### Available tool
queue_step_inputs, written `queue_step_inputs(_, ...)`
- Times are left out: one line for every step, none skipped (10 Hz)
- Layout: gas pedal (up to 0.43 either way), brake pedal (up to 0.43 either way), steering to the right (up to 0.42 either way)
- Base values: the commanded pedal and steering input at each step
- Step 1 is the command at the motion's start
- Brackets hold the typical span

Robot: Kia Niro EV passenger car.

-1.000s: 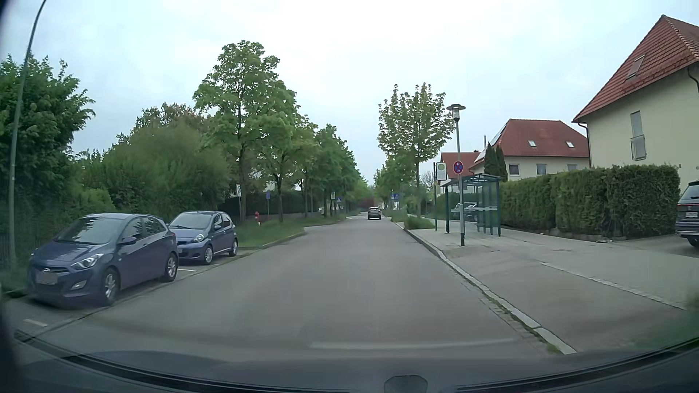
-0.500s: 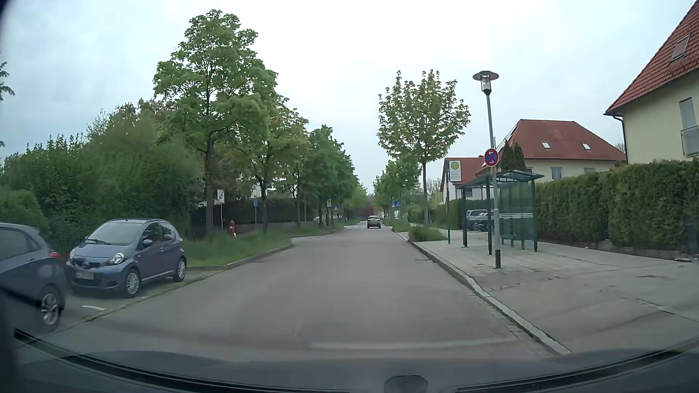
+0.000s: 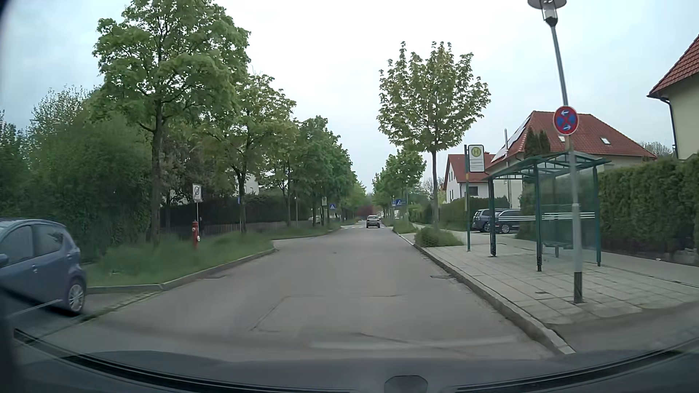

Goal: Follow the waypoints while adhering to traffic rules and regulations

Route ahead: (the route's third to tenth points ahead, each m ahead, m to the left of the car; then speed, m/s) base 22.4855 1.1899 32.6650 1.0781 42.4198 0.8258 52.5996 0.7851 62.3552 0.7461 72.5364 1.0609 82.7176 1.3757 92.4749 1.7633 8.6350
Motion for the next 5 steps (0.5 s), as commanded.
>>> queue_step_inputs(0.067, 0.0, -0.001)
queue_step_inputs(0.067, 0.0, -0.001)
queue_step_inputs(0.067, 0.0, -0.001)
queue_step_inputs(0.067, 0.0, -0.001)
queue_step_inputs(0.067, 0.0, -0.001)
